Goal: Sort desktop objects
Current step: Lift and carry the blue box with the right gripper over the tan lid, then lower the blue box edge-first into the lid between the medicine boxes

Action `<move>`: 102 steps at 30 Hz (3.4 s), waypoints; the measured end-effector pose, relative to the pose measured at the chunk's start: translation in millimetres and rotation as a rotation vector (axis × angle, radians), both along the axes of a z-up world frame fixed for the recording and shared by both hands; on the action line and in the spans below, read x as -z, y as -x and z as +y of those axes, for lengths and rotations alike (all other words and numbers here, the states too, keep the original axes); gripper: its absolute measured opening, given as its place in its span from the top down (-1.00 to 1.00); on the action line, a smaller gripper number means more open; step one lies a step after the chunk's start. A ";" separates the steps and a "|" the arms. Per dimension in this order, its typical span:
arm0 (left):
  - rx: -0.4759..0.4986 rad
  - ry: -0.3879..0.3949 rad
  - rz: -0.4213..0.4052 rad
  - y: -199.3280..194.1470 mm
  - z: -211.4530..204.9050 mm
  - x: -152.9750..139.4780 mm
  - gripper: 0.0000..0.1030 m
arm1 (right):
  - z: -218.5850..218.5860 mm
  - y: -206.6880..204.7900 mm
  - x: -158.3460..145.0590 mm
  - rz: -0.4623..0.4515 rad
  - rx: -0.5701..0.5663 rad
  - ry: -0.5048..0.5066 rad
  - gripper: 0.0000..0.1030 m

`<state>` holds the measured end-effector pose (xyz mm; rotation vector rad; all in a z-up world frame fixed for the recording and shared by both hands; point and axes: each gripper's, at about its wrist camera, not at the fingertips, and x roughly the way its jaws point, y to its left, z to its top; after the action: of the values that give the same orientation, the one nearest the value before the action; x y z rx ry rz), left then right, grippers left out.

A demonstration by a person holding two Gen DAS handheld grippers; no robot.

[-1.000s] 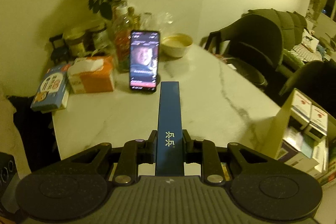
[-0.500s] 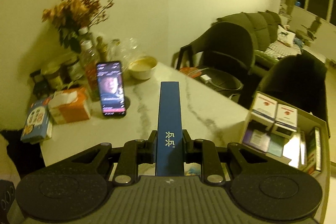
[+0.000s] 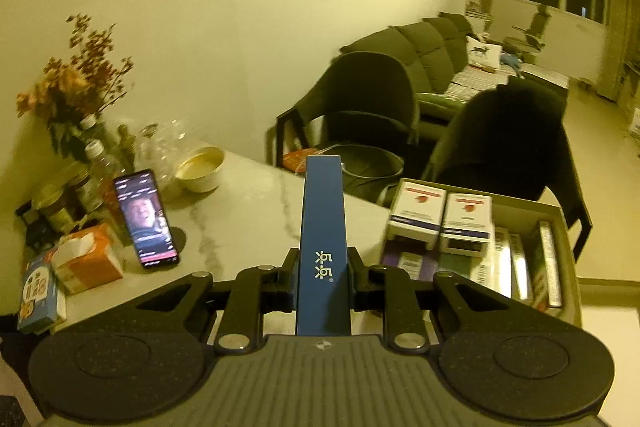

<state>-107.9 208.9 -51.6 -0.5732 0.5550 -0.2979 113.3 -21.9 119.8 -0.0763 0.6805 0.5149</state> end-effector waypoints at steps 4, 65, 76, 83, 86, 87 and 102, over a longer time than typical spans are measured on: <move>0.002 0.000 0.004 -1.0 -0.4 1.3 -0.75 | -15.7 -7.2 -0.8 -0.004 0.049 -0.011 0.53; -0.019 0.006 0.074 -23.3 1.4 17.3 -0.75 | -90.7 -129.1 79.7 0.148 0.389 0.280 0.53; -0.012 0.010 0.076 -28.8 1.1 19.0 -0.75 | -92.0 -133.1 90.6 0.163 0.394 0.236 0.53; -0.020 0.010 0.078 -26.5 4.9 17.3 -0.75 | -101.6 -136.1 104.2 0.203 0.421 0.190 0.53; -0.020 0.000 0.082 -29.0 3.7 16.5 -0.75 | -107.2 -138.4 111.7 0.185 0.426 0.145 0.53; -0.020 -0.002 0.083 -29.7 3.2 16.1 -0.75 | -108.9 -139.4 113.3 0.178 0.428 0.130 0.53; -0.012 -0.002 0.086 -38.7 -2.4 14.7 -0.75 | -107.9 -156.0 118.3 0.122 0.439 0.119 0.53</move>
<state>-69.1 206.5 -66.3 -0.5896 0.6345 -0.2623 269.3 -129.8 1.5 -0.0055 0.8195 0.0574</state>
